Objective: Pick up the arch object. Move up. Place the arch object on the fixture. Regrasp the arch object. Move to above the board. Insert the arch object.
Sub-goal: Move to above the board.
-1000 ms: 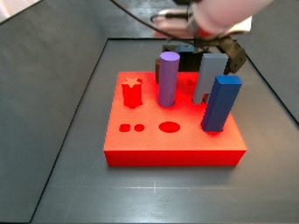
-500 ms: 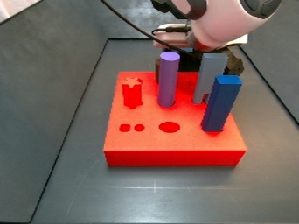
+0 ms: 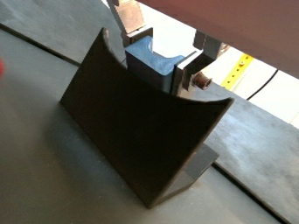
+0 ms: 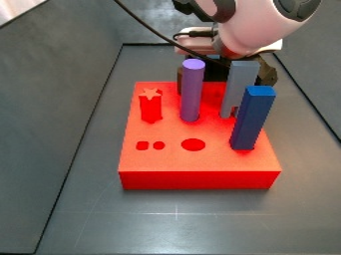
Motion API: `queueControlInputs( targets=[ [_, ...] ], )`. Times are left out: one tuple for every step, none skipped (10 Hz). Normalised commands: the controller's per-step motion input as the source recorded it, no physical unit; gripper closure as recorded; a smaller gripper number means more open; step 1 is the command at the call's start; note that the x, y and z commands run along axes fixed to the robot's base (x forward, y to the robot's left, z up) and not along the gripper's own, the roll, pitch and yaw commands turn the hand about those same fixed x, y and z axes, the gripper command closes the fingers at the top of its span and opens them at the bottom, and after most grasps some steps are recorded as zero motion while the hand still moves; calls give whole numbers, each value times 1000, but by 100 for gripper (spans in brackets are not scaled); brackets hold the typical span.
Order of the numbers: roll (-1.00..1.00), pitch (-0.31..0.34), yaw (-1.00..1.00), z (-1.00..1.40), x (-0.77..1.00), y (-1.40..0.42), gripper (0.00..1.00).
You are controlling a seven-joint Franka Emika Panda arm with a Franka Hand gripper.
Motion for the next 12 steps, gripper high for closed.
queueControlInputs(
  targets=[
    [72,94,-186,1000,70,186,100],
    [37,108,-130,1000,56,173,100],
    [14,120,-83,1000,48,164,100],
    [-3,128,-57,1000,46,161,100],
    [-30,144,5,1000,37,146,100],
    [-38,147,38,1000,32,135,100],
    [-45,139,64,1000,27,125,100],
    [-50,120,89,1000,24,111,100],
    [-49,107,103,1000,22,100,100],
    [-46,99,107,1000,21,92,100],
    [-43,81,109,1000,22,75,100],
    [-40,74,110,1000,23,64,100]
  ],
)
